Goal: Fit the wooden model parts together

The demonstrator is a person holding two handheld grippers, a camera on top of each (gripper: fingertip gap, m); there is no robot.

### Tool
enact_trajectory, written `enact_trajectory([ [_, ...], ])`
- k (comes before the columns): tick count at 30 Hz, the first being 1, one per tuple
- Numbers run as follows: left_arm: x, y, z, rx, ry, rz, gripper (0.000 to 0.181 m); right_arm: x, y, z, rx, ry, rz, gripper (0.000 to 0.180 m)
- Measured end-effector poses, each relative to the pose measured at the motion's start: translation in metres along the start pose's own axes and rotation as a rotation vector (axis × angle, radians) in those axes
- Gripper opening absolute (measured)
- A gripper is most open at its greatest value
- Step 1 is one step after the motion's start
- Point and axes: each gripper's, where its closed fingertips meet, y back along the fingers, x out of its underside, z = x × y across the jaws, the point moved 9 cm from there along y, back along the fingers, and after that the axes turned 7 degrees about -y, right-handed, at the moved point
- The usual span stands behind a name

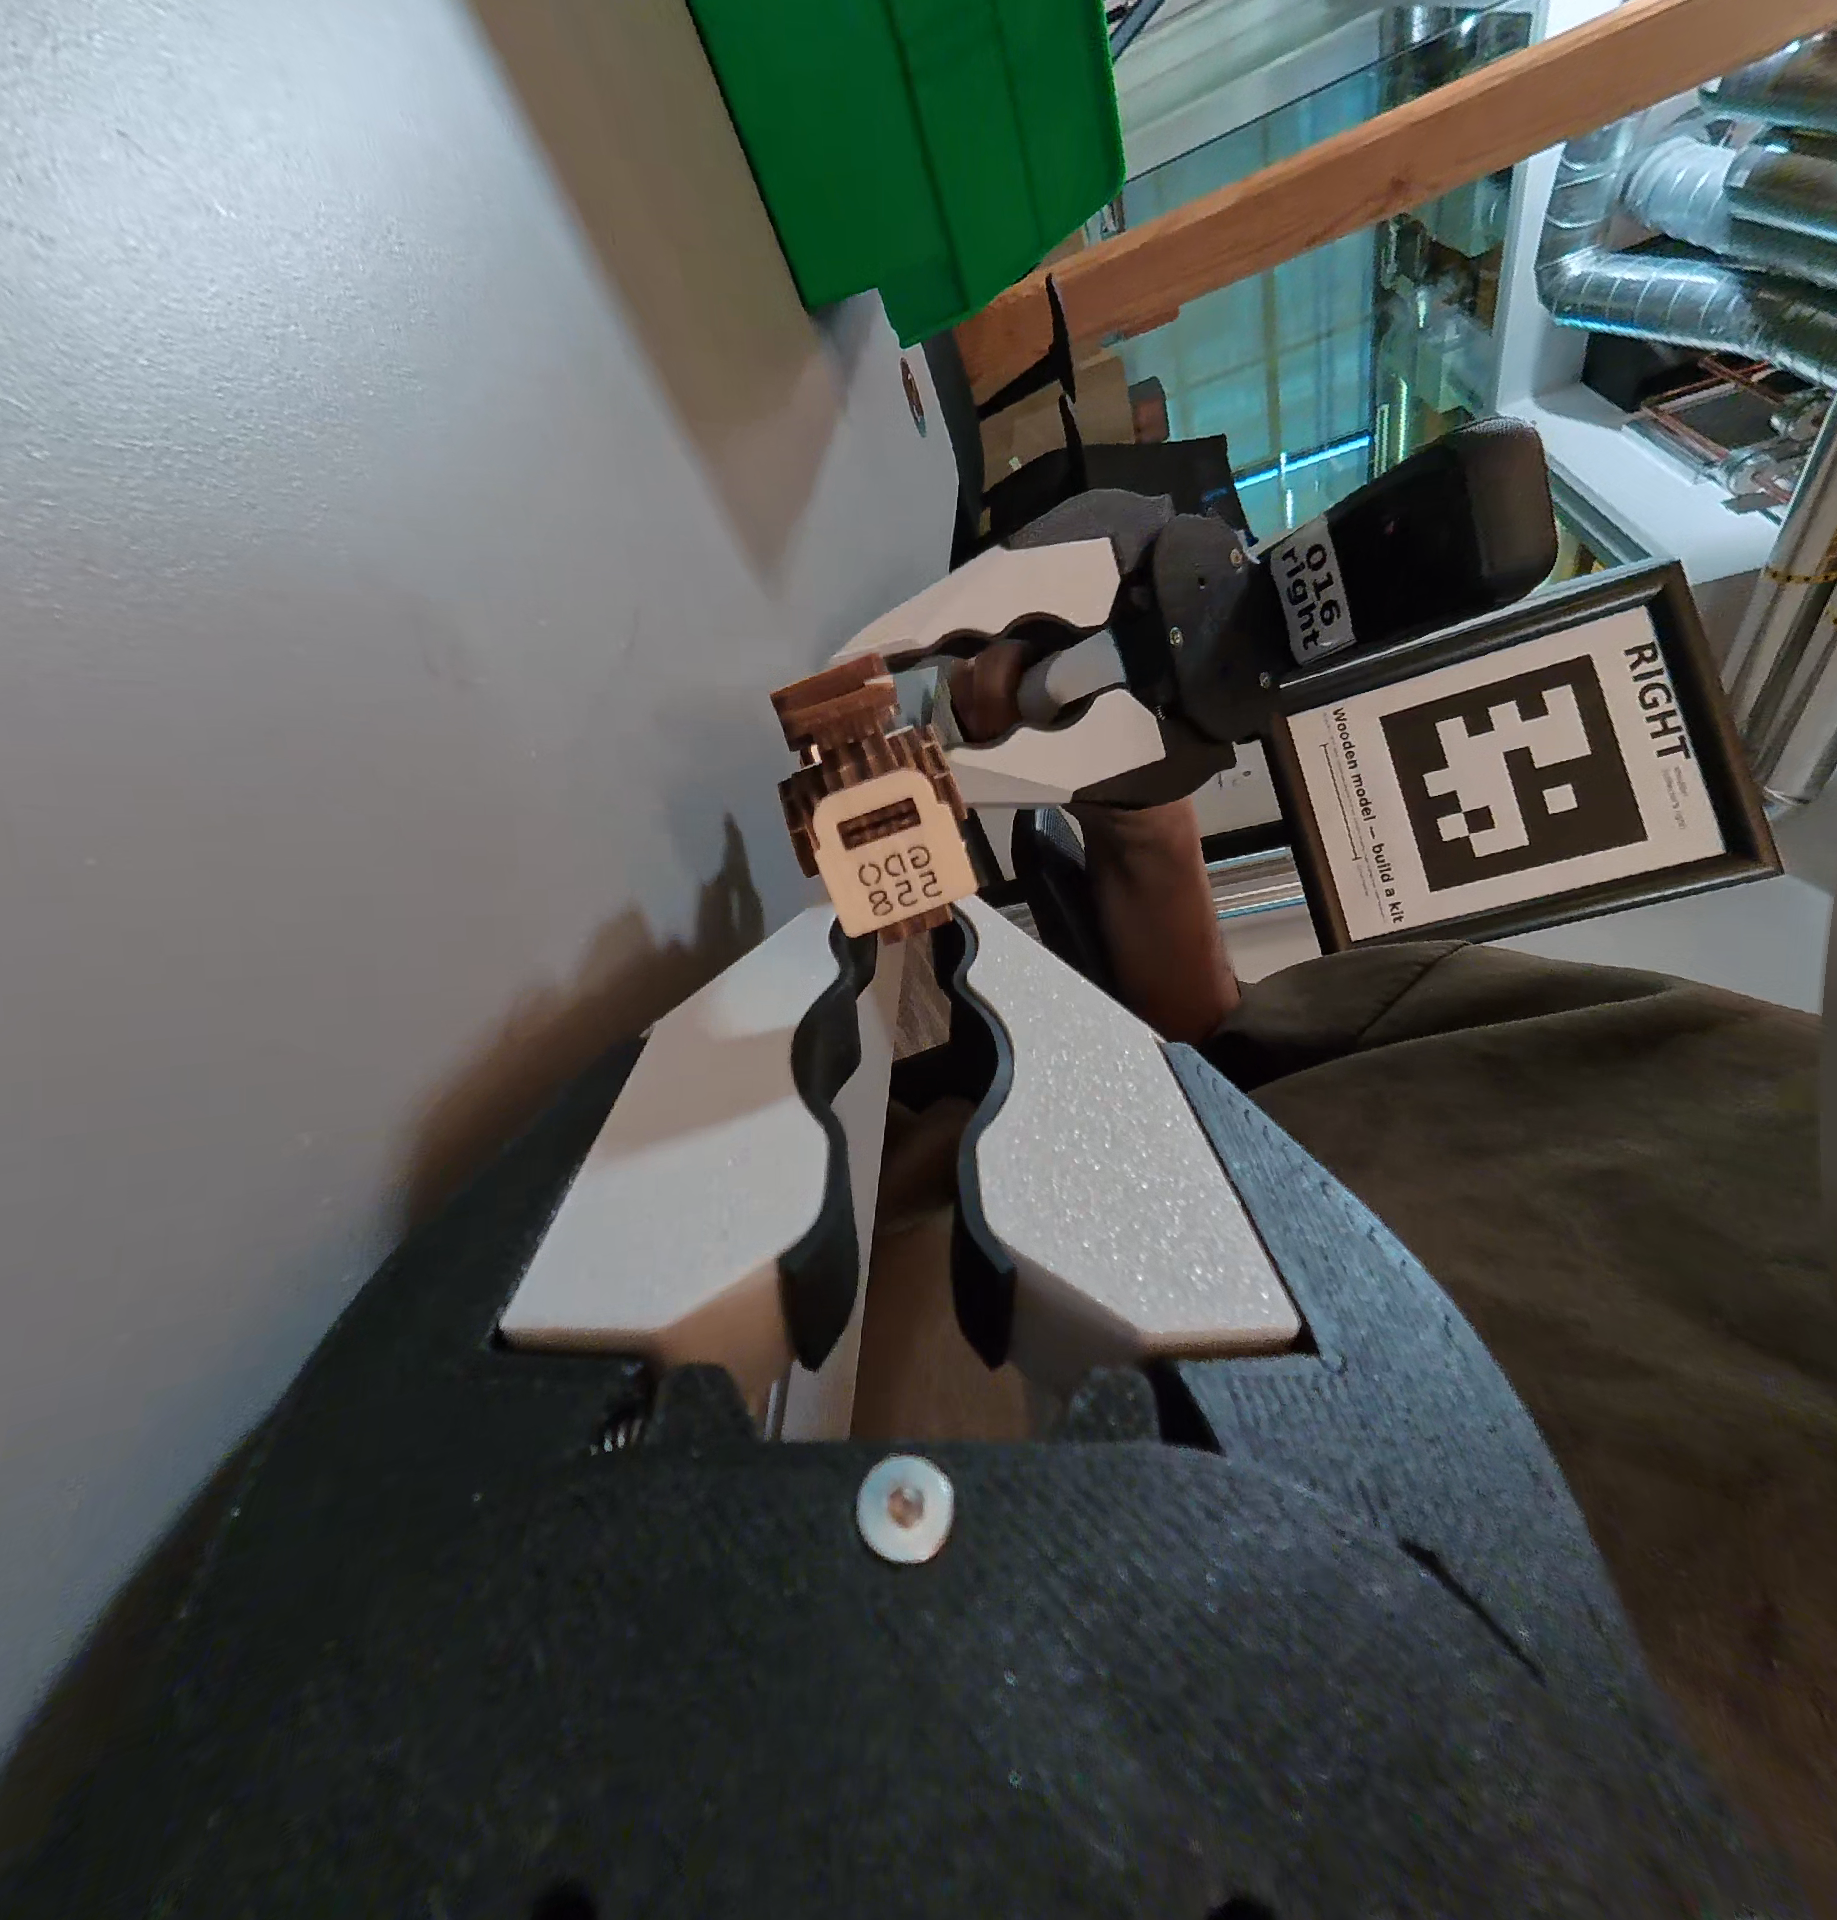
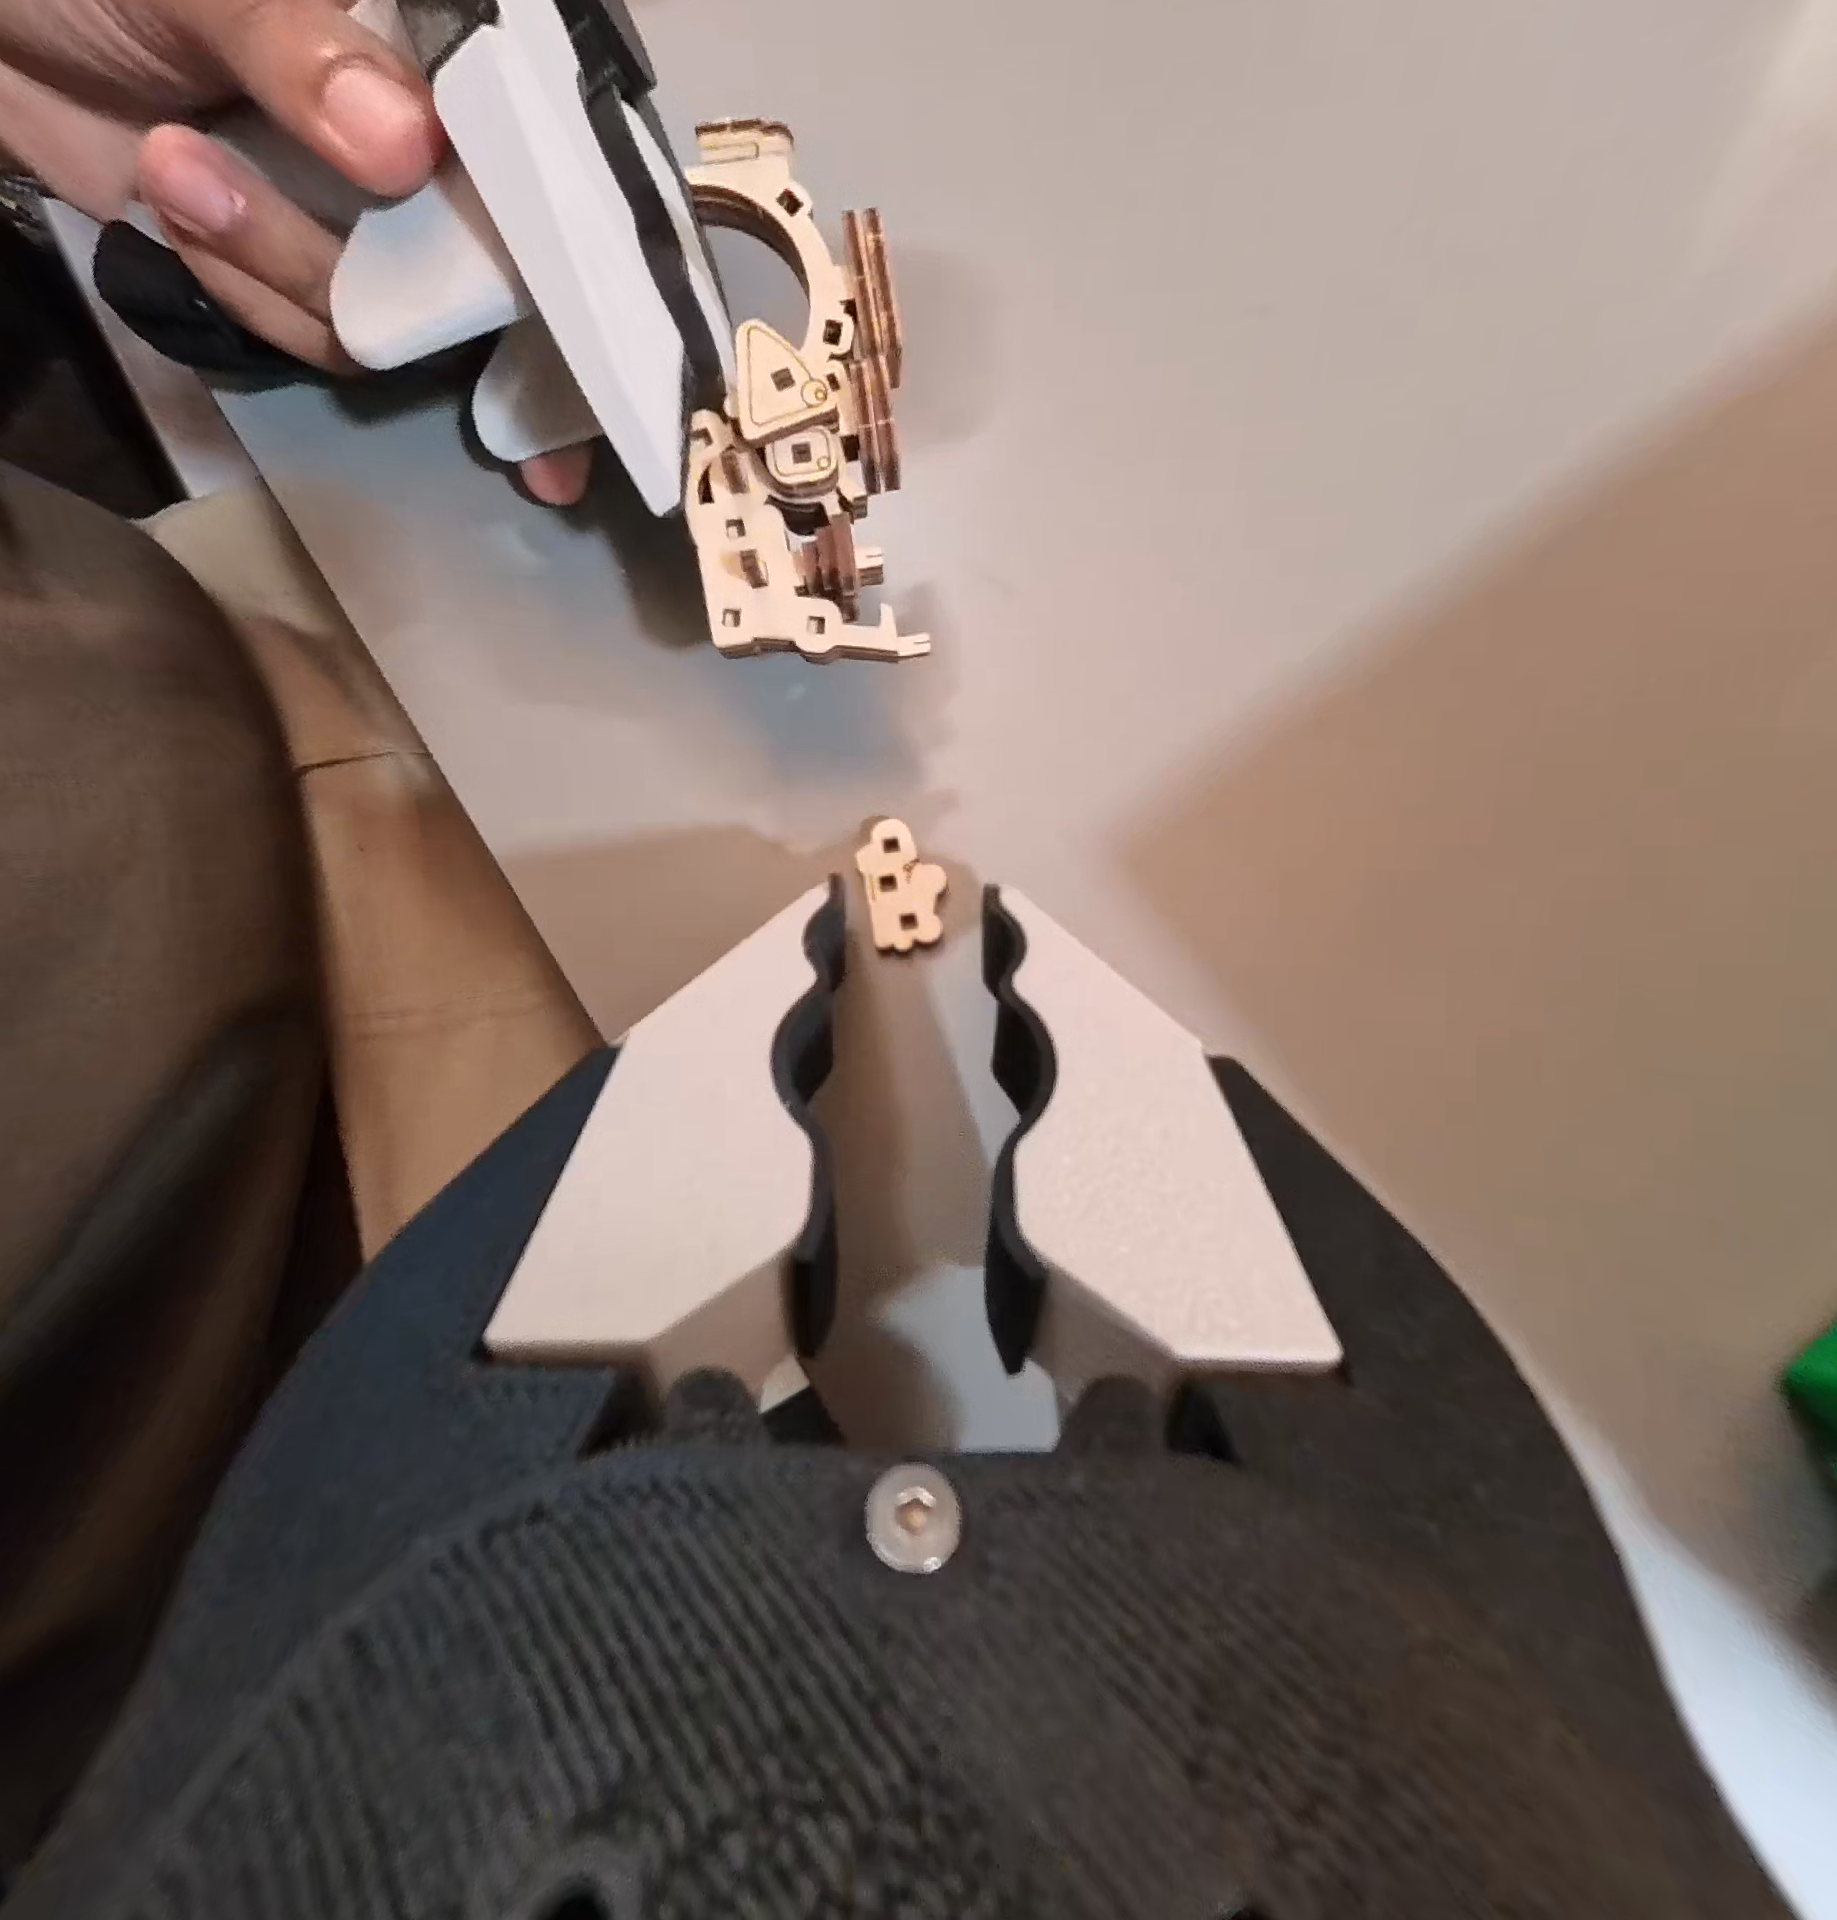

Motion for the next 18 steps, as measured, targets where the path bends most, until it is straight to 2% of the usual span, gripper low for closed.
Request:
enact_trajectory([
  [1, 0.0, 0.0, 0.0, 0.0, 0.0, 0.001, 0.006, 0.0, -0.002, 0.001, -0.007, -0.003, 0.005, 0.025],
  [7, 0.0, 0.0, 0.0, 0.001, 0.0, 0.005, 0.006, -0.004, -0.004, 0.004, 0.032, 0.021, 0.018, 0.014],
  [13, 0.001, -0.001, 0.0, -0.006, -0.009, 0.014, 0.006, -0.036, 0.013, 0.024, 0.015, 0.04, -0.261, 0.014],
  [18, 0.001, -0.002, -0.002, 0.002, -0.028, 0.023, 0.006, -0.039, -0.001, 0.037, 0.048, 0.084, -0.205, 0.014],
])
